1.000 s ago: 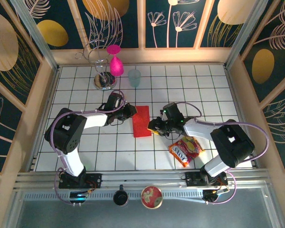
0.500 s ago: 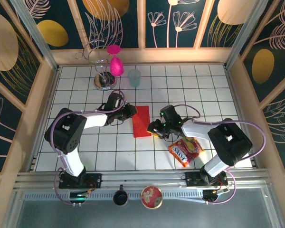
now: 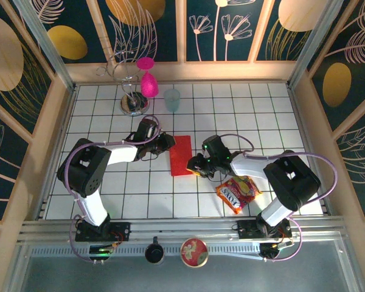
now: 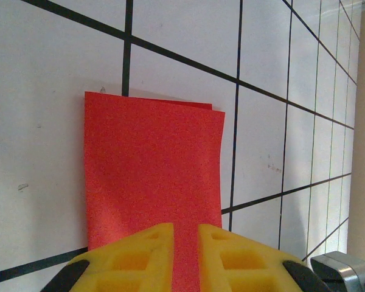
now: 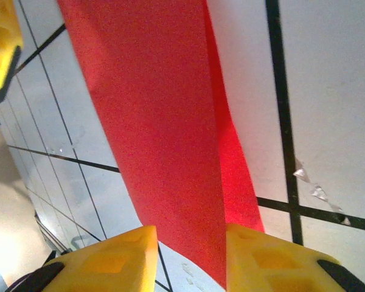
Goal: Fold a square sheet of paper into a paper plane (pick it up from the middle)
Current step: Fold the triangle a second time at the center of the table.
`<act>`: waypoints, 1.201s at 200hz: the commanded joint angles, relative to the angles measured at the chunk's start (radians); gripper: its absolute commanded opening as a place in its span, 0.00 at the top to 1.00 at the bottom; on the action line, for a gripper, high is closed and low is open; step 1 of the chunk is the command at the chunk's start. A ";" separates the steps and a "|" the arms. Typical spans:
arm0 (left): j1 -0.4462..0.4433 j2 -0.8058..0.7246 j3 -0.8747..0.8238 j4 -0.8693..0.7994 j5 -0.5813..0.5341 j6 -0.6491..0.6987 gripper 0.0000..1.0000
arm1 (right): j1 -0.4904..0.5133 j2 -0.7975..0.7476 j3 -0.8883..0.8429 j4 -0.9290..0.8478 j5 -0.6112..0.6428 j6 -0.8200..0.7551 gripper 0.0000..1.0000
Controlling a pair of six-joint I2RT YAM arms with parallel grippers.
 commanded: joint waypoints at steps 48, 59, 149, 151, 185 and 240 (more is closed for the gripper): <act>-0.004 0.066 0.022 0.015 0.041 0.035 0.84 | 0.006 -0.020 0.015 0.021 0.045 0.012 0.77; -0.004 0.076 0.027 0.011 0.042 0.039 0.85 | 0.005 -0.019 0.016 0.015 0.048 0.013 0.79; -0.004 0.053 0.031 -0.006 0.038 0.051 0.86 | -0.008 0.005 0.041 -0.108 0.073 -0.018 0.93; -0.004 0.053 0.032 -0.007 0.038 0.052 0.86 | -0.009 0.004 0.041 -0.110 0.074 -0.018 0.93; -0.004 0.086 0.041 -0.029 0.031 0.068 0.87 | -0.013 0.006 0.044 -0.108 0.067 -0.028 0.94; -0.004 0.126 0.063 -0.081 0.004 0.086 0.90 | -0.025 0.014 0.079 -0.052 0.029 -0.051 0.97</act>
